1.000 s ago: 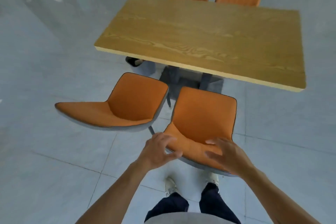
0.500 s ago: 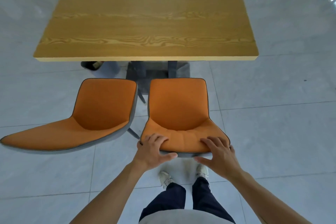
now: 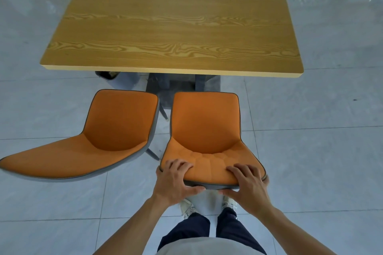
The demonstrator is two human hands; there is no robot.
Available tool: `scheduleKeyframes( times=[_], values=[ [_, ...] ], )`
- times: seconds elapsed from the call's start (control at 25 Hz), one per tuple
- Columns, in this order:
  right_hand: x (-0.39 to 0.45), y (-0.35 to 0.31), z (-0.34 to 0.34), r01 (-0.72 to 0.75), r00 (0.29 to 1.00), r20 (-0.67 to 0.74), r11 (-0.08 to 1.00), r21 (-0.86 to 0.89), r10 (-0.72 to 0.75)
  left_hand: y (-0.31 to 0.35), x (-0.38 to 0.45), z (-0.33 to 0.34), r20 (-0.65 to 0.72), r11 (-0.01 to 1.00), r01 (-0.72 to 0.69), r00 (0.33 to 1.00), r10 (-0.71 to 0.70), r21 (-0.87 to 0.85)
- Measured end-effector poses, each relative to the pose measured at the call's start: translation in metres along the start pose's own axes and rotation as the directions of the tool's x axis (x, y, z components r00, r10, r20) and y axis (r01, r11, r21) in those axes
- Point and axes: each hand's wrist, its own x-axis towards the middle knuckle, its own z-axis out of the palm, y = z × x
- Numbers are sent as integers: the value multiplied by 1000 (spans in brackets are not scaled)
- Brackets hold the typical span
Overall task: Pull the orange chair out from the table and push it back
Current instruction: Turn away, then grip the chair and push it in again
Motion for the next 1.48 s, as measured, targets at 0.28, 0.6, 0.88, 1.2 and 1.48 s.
scheduleKeyframes(
  times=[0.28,0.6,0.88,1.2,1.48],
  values=[
    [29,5,-9,26,999,29,1000,-9,-25,1,22,-15,-8,1000,6,1000,-6,-1],
    [49,-1,-12,35,998,44,999,-2,-35,-6,39,-33,21,999,14,1000,-14,31],
    [49,5,-11,47,999,12,998,-29,-47,0,40,-29,15,999,27,1000,-28,32],
    [60,23,-22,53,997,62,998,-45,-50,21,46,-32,112,990,116,986,-125,83],
    [59,24,-43,47,962,270,999,-3,-45,45,9,-26,31,973,228,973,-229,31]
  ],
)
